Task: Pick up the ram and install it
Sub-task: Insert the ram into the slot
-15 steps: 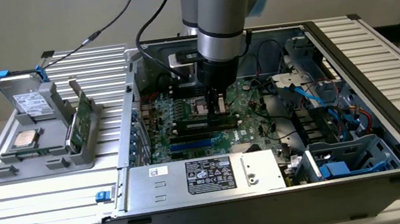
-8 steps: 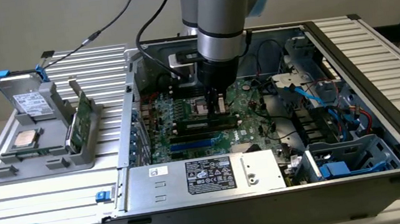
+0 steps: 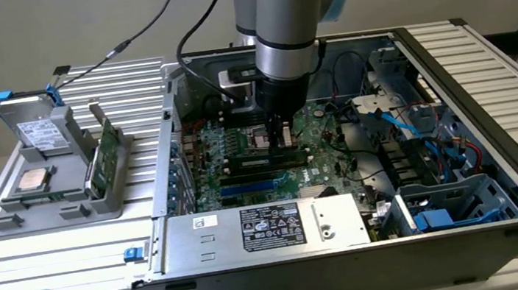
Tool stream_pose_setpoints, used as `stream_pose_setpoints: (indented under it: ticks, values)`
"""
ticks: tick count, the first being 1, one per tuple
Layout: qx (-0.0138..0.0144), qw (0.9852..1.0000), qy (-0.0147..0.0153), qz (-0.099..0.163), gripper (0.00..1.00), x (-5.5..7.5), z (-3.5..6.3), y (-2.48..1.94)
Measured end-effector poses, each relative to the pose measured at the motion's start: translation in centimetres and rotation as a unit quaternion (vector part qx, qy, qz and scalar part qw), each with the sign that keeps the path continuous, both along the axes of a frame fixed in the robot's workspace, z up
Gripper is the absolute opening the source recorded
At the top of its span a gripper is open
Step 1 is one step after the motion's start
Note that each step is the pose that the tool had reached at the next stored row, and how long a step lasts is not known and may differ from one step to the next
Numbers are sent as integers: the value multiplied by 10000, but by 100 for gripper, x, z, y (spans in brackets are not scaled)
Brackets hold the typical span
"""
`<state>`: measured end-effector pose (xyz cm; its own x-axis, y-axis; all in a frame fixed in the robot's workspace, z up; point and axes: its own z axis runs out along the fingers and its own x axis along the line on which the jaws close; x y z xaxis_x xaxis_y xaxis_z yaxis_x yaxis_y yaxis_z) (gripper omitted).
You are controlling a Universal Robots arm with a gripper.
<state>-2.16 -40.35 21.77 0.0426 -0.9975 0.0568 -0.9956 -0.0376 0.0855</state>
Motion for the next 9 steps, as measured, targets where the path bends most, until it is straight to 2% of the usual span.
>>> stream_pose_setpoints:
  ticks: [6,9]
  values:
    - [-10,10000,0,0,14,3,-1,12]
    - [-26,10000,0,0,14,3,-1,21]
